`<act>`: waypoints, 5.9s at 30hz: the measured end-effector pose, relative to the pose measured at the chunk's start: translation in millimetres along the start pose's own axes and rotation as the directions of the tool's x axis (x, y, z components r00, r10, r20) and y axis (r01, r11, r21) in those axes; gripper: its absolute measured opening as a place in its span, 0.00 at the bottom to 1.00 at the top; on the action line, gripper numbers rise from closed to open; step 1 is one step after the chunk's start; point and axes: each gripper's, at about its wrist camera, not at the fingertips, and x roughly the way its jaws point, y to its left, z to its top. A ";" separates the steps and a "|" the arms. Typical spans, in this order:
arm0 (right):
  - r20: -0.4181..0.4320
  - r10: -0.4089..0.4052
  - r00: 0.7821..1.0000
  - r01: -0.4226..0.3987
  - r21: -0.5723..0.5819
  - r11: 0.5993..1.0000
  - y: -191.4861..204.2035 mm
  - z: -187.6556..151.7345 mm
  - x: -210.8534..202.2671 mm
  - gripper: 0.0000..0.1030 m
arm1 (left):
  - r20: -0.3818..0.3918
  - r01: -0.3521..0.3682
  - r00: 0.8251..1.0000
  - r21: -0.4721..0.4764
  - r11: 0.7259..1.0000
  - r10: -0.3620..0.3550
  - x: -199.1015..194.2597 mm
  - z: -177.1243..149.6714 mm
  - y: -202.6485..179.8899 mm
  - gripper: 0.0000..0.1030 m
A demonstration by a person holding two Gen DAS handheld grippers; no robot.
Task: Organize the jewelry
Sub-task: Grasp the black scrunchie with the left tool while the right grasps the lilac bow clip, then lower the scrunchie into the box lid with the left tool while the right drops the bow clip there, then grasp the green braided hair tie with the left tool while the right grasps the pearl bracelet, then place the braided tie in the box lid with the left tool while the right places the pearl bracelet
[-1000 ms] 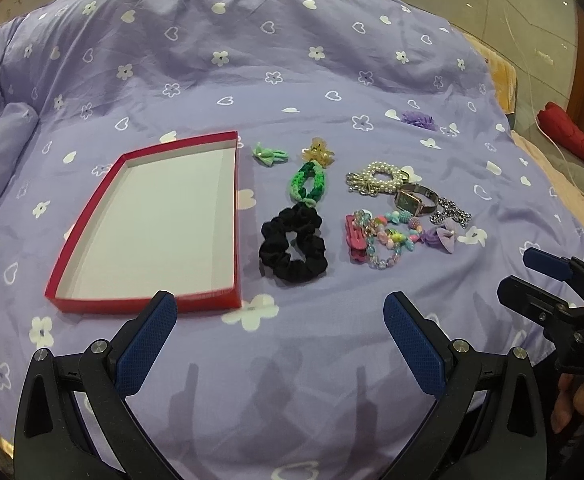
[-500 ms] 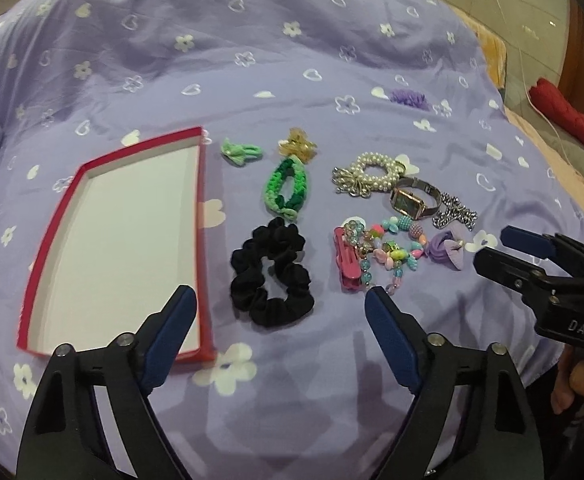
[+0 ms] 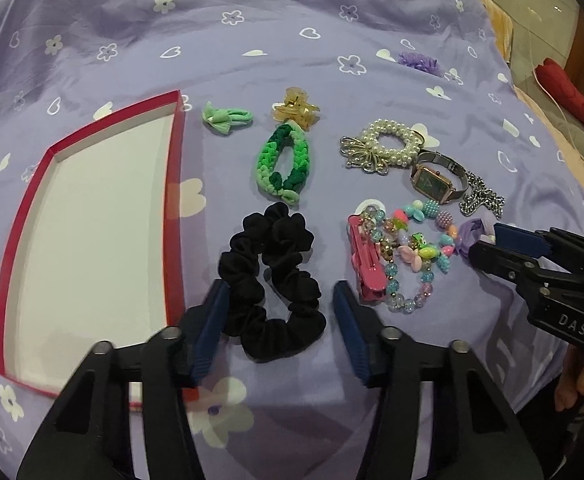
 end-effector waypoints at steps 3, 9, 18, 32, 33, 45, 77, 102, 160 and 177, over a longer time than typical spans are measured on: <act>-0.011 -0.001 1.000 0.001 -0.001 1.000 -1.9 2.1 4.1 0.42 | -0.011 0.016 1.000 0.006 1.000 -0.016 4.7 1.9 0.0 0.27; -0.011 -0.017 1.000 0.017 -0.020 1.000 -1.5 0.9 5.5 0.28 | -0.011 0.084 0.996 -0.021 0.996 -0.084 5.0 -0.6 5.4 0.08; 0.050 0.018 0.999 -0.018 -0.002 1.000 -2.7 6.4 -15.8 0.22 | 0.045 0.152 0.988 -0.087 0.985 -0.148 -16.3 -2.3 16.8 0.07; 0.110 0.190 0.976 -0.184 -0.068 0.981 51.5 32.6 -35.7 0.22 | 0.196 0.140 0.974 -0.146 0.979 -0.110 -83.5 -1.6 57.2 0.06; 0.108 0.202 0.973 -0.194 -0.080 0.978 58.1 34.5 -34.8 0.22 | 0.203 0.135 0.974 -0.153 0.979 -0.103 -87.2 -2.1 61.9 0.06; 0.037 0.352 0.935 -0.336 -0.224 0.915 154.5 49.7 -6.1 0.22 | 0.215 0.034 0.976 -0.281 0.959 0.029 -99.6 -22.6 137.5 0.06; -0.256 0.335 0.907 -0.407 -0.318 0.856 228.2 49.0 91.6 0.35 | 0.016 -0.067 0.997 -0.340 0.938 0.077 -29.8 -59.0 190.0 0.34; -0.050 0.343 0.938 -0.346 -0.197 0.917 155.9 57.2 28.6 0.57 | 0.092 -0.044 0.992 -0.367 0.929 0.084 -65.8 -39.7 165.6 0.78; 0.003 0.036 0.999 -0.036 -0.047 0.998 -23.5 98.8 73.8 0.11 | -0.042 0.132 0.990 -0.045 0.990 -0.134 56.9 79.0 15.4 0.19; 0.125 0.142 0.982 -0.132 -0.091 0.987 23.1 111.3 14.3 0.10 | 0.088 0.132 0.988 -0.102 0.986 -0.123 -11.9 63.2 45.4 0.19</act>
